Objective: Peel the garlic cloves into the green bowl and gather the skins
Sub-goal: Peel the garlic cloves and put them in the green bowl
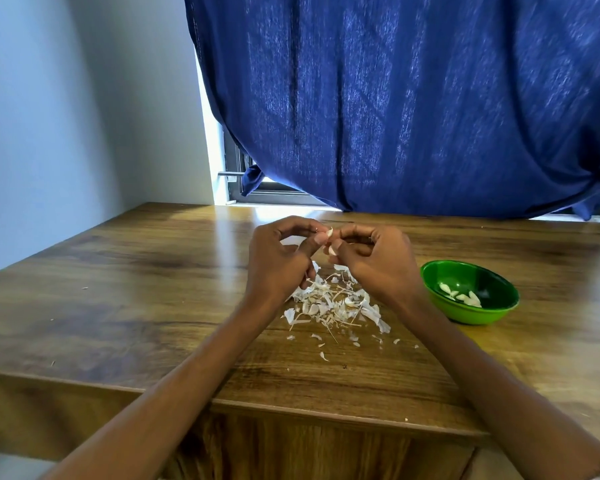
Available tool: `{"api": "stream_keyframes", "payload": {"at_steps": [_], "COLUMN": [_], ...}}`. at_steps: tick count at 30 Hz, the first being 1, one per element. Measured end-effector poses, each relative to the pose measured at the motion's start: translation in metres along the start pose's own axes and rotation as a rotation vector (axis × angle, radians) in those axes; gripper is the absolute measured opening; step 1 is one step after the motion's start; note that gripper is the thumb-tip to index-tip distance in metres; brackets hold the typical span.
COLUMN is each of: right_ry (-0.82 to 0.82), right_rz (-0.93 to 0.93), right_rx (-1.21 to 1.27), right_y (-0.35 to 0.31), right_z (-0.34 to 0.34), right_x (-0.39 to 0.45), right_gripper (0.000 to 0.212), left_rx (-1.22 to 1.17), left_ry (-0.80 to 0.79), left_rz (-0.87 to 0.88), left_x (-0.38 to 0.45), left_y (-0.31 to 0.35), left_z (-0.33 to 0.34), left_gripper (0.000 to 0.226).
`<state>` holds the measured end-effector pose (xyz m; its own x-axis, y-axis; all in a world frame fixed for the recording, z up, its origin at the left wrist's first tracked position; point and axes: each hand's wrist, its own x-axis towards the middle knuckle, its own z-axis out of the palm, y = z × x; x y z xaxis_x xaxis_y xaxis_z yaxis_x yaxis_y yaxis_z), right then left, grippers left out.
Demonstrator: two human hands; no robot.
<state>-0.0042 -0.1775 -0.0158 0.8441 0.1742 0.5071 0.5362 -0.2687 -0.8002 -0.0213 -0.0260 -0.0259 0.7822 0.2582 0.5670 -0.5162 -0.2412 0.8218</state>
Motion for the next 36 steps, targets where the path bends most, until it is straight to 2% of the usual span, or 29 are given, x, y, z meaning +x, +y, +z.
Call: {"api": "stream_keyframes", "payload": {"at_steps": [3,8,11,17,20,27,29,32,36], "right_ry": [-0.009,-0.062,-0.079,-0.116,-0.088,-0.003,-0.012,-0.042,-0.07], "right_rz": [-0.016,0.008,0.012,0.04,0.098,0.021,0.056,0.17,0.32], "right_rx": [-0.055,-0.081,-0.082,-0.135,-0.031,-0.05,0.028,0.229,0.459], "right_y": [0.002,0.002,0.002,0.006,0.003,-0.005,-0.006,-0.009,-0.011], "right_z": [0.0,-0.002,-0.002,-0.003,-0.003,-0.003,-0.005,-0.007,-0.009], "right_x": [0.001,0.001,0.001,0.003,0.002,-0.003,-0.003,-0.004,-0.003], "right_gripper": [0.025,0.013,0.013,0.024,0.018,0.006,0.009,0.007,0.006], "left_rx": [-0.008,0.003,0.031,0.075,0.156,0.243,0.224,0.222,0.228], "left_ry": [-0.007,-0.034,-0.038,-0.059,-0.05,-0.107,-0.107,-0.102,-0.115], "left_rz": [0.0,-0.04,-0.043,-0.03,-0.004,0.062,0.072,0.119,0.288], "left_x": [0.001,0.001,0.002,0.001,0.001,0.002,0.002,0.001,-0.004], "left_y": [0.0,-0.003,-0.006,-0.008,-0.009,-0.012,-0.011,-0.01,-0.005], "left_z": [0.0,0.001,0.001,-0.001,0.0,0.003,0.003,0.003,0.005], "left_gripper": [0.007,0.008,0.009,0.007,0.005,0.01,0.007,0.015,0.034]}}
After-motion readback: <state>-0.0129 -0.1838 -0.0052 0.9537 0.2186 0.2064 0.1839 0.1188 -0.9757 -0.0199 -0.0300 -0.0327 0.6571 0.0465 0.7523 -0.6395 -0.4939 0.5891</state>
